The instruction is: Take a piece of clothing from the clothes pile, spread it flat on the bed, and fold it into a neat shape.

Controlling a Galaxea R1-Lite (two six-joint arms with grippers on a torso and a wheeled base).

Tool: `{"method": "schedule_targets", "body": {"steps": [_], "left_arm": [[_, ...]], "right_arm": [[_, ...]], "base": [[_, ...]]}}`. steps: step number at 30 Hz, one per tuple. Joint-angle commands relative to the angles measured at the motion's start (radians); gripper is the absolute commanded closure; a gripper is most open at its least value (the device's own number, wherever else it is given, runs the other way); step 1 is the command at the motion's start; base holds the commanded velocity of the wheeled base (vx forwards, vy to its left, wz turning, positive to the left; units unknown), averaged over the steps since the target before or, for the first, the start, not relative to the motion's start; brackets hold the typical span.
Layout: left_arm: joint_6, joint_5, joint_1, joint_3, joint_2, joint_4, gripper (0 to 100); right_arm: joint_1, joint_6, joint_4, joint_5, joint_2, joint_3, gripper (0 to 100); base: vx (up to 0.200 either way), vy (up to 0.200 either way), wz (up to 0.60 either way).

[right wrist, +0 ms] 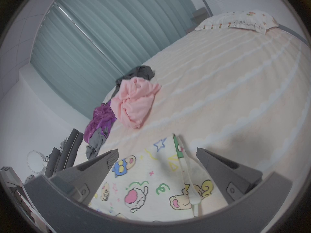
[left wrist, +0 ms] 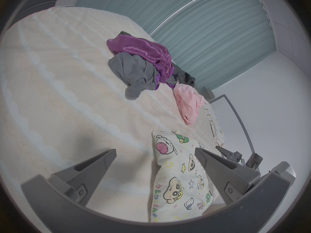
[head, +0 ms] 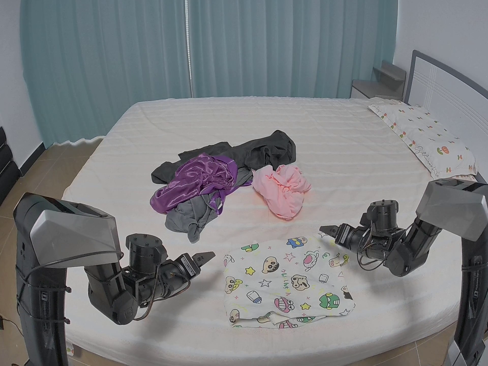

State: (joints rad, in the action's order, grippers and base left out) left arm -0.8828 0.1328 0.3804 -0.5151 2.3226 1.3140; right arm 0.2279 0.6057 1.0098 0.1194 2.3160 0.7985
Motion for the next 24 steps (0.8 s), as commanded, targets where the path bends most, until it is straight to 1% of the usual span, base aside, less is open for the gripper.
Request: {"method": "schedule_targets", "body": {"steps": [1,2,3,5,6,7,8,9,10,11,12,14,16,17,18,19,20,21,22,23,24], "left_arm": [[0.11,-0.028,-0.02,0.138,-0.284,0.036,0],[0.114,-0.032,-0.02,0.144,-0.295,0.036,0],[0.179,-0.067,-0.012,0.21,-0.425,0.031,0],[0.179,-0.067,-0.012,0.21,-0.425,0.031,0],[0.249,-0.102,-0.008,0.276,-0.562,0.024,0],[0.249,-0.102,-0.008,0.276,-0.562,0.024,0],[0.318,-0.157,-0.008,0.345,-0.698,0.002,0],[0.349,-0.196,-0.008,0.379,-0.773,-0.018,0],[0.352,-0.199,-0.008,0.382,-0.782,-0.019,0],[0.378,-0.242,-0.008,0.418,-0.888,-0.058,0],[0.392,-0.263,-0.008,0.437,-0.951,-0.093,0],[0.43,-0.305,-0.008,0.454,-1.069,-0.193,0],[0.478,-0.363,-0.008,0.451,-1.194,-0.329,0],[0.507,-0.398,-0.008,0.445,-1.275,-0.417,0],[0.53,-0.418,-0.008,0.44,-1.338,-0.476,0],[0.55,-0.43,-0.006,0.432,-1.401,-0.533,0],[0.55,-0.43,-0.006,0.432,-1.401,-0.533,0],[0.588,-0.449,-0.008,0.417,-1.529,-0.673,0],[0.596,-0.455,-0.011,0.409,-1.563,-0.716,0],[0.61,-0.476,-0.017,0.397,-1.638,-0.817,0],[0.619,-0.492,-0.018,0.385,-1.684,-0.885,0]], "right_arm": [[-0.009,-0.001,-0.007,-0.037,-0.417,-0.228,0],[-0.009,-0.003,-0.007,-0.038,-0.428,-0.236,0],[-0.002,-0.009,-0.014,-0.061,-0.567,-0.317,0],[-0.002,-0.009,-0.014,-0.061,-0.567,-0.317,0],[0.01,-0.02,-0.033,-0.079,-0.725,-0.395,0],[0.01,-0.02,-0.033,-0.079,-0.725,-0.395,0],[0.024,-0.035,-0.112,-0.107,-0.9,-0.466,0],[0.033,-0.055,-0.185,-0.13,-1.0,-0.495,0],[0.033,-0.058,-0.194,-0.133,-1.007,-0.498,0],[0.038,-0.096,-0.303,-0.167,-1.136,-0.518,0],[0.039,-0.115,-0.366,-0.187,-1.21,-0.522,0],[0.038,-0.141,-0.488,-0.221,-1.336,-0.518,0],[0.038,-0.159,-0.616,-0.26,-1.443,-0.513,0],[0.038,-0.172,-0.691,-0.291,-1.506,-0.512,0],[0.038,-0.182,-0.746,-0.316,-1.552,-0.516,0],[0.038,-0.193,-0.792,-0.339,-1.597,-0.518,0],[0.038,-0.193,-0.792,-0.339,-1.597,-0.518,0],[0.031,-0.215,-0.887,-0.377,-1.696,-0.522,0],[0.028,-0.216,-0.91,-0.385,-1.721,-0.524,0],[0.019,-0.219,-0.961,-0.399,-1.774,-0.532,0],[0.007,-0.224,-0.991,-0.408,-1.808,-0.538,0]], "base": [[0.0,0.0,0.0],[0.0,0.0,0.0],[0.0,0.0,0.0],[0.0,0.0,0.0],[0.0,0.0,0.0],[0.0,0.0,0.0],[0.0,0.0,0.0],[0.0,0.0,0.0],[0.0,0.0,0.0],[0.0,0.0,0.0],[0.0,0.0,0.0],[0.0,0.0,0.0],[0.0,0.0,0.0],[0.0,0.0,0.0],[0.0,0.0,0.0],[0.0,0.0,0.0],[0.0,0.0,0.0],[0.0,0.0,0.0],[0.0,0.0,0.0],[0.0,0.0,0.0],[0.0,0.0,0.0]]}}
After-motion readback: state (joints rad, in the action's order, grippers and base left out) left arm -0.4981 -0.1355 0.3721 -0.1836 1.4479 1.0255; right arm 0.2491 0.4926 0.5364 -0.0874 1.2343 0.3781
